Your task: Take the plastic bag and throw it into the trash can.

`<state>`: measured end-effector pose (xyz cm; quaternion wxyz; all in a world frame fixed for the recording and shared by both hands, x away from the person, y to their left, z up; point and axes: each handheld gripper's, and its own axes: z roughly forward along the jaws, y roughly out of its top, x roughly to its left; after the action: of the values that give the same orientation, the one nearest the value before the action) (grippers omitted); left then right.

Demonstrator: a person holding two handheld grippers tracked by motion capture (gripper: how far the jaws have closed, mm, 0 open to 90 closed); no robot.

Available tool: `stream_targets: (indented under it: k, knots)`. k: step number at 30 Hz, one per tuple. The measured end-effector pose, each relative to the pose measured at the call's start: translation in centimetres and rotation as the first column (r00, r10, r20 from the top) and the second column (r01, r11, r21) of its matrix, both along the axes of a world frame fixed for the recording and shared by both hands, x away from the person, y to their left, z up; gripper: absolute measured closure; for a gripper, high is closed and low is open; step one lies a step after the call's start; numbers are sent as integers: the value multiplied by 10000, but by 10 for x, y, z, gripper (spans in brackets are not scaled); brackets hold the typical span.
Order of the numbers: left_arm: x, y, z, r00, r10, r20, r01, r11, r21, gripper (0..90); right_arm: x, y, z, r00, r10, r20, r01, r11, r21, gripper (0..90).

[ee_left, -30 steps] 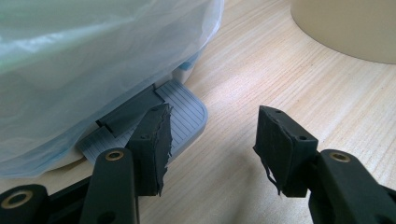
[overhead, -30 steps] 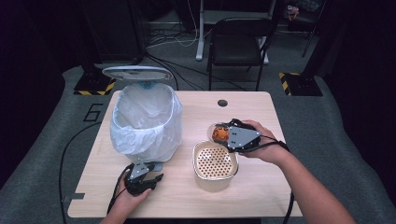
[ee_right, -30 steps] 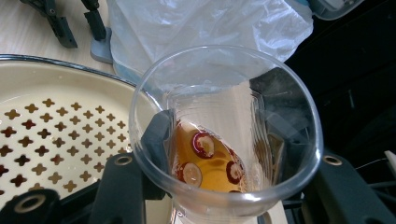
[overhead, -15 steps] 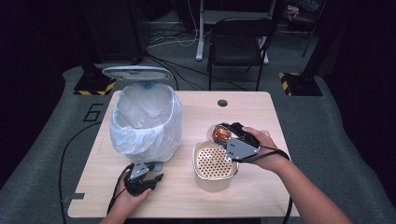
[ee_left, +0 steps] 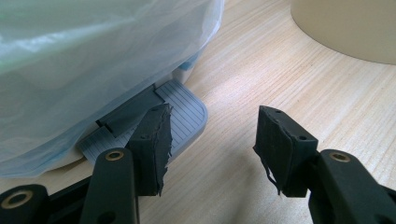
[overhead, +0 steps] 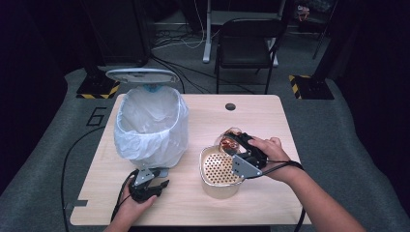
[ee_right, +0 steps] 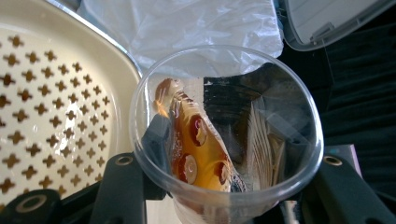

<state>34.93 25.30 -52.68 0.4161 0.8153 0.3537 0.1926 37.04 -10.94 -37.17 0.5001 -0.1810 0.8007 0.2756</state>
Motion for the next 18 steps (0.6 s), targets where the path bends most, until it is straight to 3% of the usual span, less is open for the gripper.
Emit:
stream_targets:
  k: [2, 3, 4, 10, 12, 13, 14, 18]
  knots:
    - [0, 0, 0, 10000, 4, 4, -4, 10000, -13, 458, -3, 2, -2, 9992, 35, 394, -20, 9992, -394, 494]
    - [0, 0, 0, 10000, 4, 4, -4, 10000, -10, 458, -6, 5, -3, 9966, 162, 807, -95, 9966, -819, 494]
    - [0, 0, 0, 10000, 7, 7, -7, 10000, -7, 458, -6, 5, -3, 9966, 162, 807, -95, 9966, -819, 494]
    - [0, 0, 0, 10000, 5, 4, -5, 10000, -11, 458, -13, 11, -6, 9815, 563, 1830, -225, 9830, -1820, 494]
    - [0, 0, 0, 10000, 3, 4, -3, 10000, -10, 458, -15, 13, -7, 9704, 701, 2312, -189, 9760, -2167, 494]
    - [0, 0, 0, 10000, 3, 5, -3, 10000, -7, 458, -16, 15, -8, 9540, 923, 2851, -164, 9661, -2578, 493]
    - [0, 0, 0, 10000, 3, 2, -3, 10000, -11, 458, -16, 15, -8, 9540, 923, 2851, -164, 9661, -2578, 493]
    - [0, 0, 0, 10000, 5, -4, -5, 10000, -33, 458, -18, 17, -13, 9226, 1305, 3631, 7, 9406, -3396, 493]
